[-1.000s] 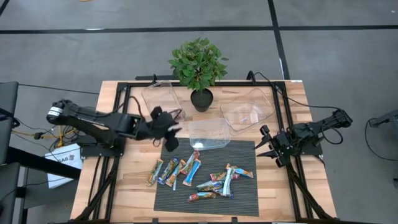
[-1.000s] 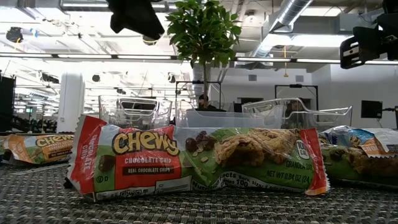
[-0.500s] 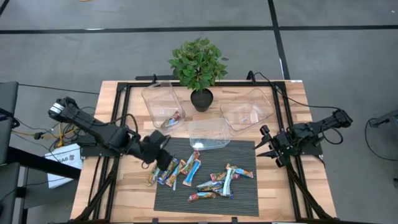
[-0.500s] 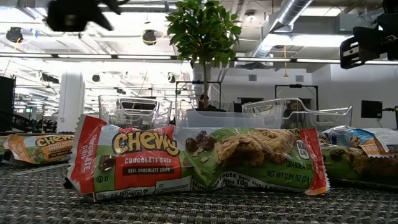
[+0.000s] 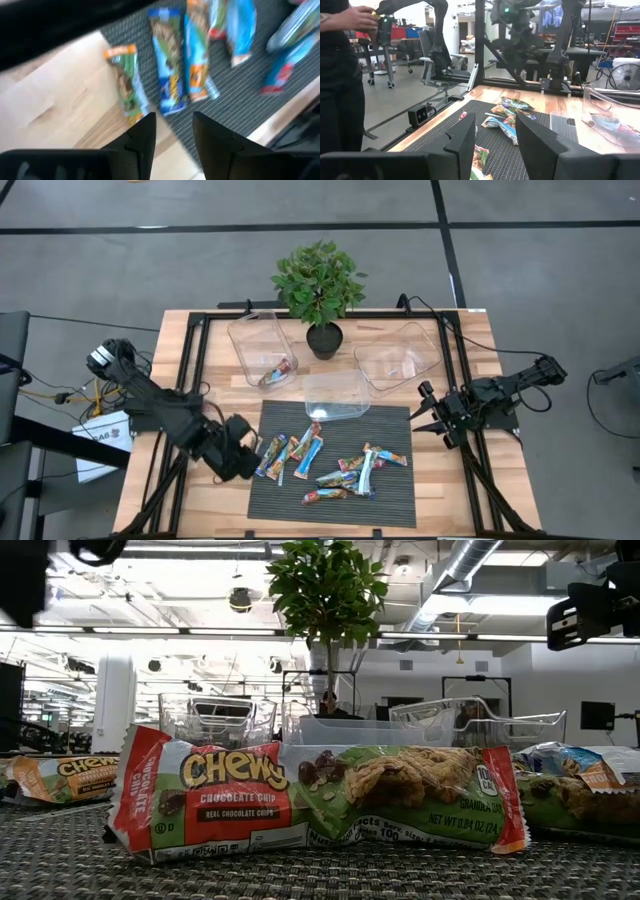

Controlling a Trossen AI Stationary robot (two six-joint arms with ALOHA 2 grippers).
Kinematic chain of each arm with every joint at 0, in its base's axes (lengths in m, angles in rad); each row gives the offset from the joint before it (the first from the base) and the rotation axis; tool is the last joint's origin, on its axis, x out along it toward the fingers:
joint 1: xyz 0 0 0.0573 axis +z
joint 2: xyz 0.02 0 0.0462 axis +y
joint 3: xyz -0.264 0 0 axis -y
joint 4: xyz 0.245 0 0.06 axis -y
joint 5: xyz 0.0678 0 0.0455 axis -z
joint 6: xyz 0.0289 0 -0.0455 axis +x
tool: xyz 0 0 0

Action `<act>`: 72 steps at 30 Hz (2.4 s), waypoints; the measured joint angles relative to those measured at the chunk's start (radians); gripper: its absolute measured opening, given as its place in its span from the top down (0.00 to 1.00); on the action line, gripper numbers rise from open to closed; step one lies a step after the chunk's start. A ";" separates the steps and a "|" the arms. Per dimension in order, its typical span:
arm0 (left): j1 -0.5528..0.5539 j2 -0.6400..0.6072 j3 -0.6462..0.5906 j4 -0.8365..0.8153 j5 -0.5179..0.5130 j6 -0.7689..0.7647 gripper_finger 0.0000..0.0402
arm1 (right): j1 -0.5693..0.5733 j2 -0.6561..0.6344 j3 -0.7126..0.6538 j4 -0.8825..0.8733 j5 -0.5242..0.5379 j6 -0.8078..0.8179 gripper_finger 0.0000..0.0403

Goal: Pick and place Granola Bars by type
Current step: Put the orange granola bar into the middle transparent bin

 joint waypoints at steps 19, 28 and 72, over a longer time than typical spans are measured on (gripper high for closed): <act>-0.029 0.256 0.000 -0.018 0.101 -0.015 0.66 | 0.000 0.000 0.000 0.000 0.000 0.000 0.67; 0.058 0.256 -0.079 0.073 0.121 0.013 0.49 | 0.000 0.000 0.000 0.000 0.000 0.000 0.67; 0.155 0.241 -0.207 0.287 0.196 0.264 0.90 | 0.000 0.000 0.000 0.000 0.000 0.000 0.67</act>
